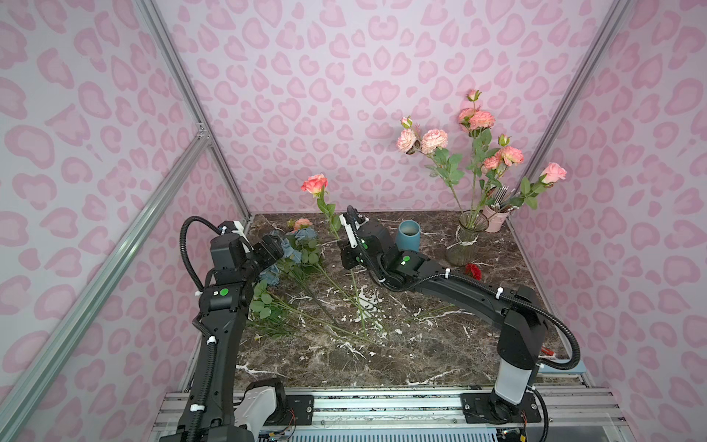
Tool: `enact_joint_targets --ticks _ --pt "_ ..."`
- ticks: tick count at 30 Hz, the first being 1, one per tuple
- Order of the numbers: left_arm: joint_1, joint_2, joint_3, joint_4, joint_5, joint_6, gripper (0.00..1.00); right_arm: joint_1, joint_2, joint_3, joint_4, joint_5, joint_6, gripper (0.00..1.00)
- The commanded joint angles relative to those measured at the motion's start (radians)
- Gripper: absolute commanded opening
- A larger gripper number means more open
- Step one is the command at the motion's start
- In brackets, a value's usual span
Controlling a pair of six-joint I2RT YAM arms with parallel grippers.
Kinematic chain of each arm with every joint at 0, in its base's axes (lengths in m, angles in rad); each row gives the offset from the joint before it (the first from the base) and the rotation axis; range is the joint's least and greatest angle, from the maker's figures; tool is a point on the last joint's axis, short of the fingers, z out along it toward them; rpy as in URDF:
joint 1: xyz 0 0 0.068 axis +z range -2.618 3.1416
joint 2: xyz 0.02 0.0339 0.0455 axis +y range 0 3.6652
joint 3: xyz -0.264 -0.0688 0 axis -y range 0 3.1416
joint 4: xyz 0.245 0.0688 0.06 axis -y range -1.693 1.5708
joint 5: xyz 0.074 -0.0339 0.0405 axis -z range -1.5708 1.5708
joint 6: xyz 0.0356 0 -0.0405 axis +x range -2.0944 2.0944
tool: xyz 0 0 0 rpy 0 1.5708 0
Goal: Place the pink flowers into the vase
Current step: Pick up the flower at the center of the board, then place the flower in the vase.
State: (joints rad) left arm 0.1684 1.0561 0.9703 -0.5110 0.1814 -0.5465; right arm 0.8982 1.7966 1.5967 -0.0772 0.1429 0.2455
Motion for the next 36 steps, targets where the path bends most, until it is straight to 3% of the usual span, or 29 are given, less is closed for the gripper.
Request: enact_joint_targets --ticks 1,22,28,36 --pt "0.0 0.002 -0.017 0.037 -0.003 0.011 0.83 0.013 -0.071 -0.03 0.116 0.068 -0.042 0.0" --pt "-0.021 0.089 -0.079 0.108 0.039 0.036 0.83 0.016 -0.386 -0.214 0.332 0.295 -0.175 0.0" --pt "-0.035 0.121 -0.096 0.125 0.032 0.052 0.82 0.018 -0.526 -0.408 0.557 0.366 -0.219 0.0" --pt "-0.041 0.125 -0.1 0.121 0.011 0.065 0.82 0.017 -0.606 -0.452 0.706 0.469 -0.346 0.0"
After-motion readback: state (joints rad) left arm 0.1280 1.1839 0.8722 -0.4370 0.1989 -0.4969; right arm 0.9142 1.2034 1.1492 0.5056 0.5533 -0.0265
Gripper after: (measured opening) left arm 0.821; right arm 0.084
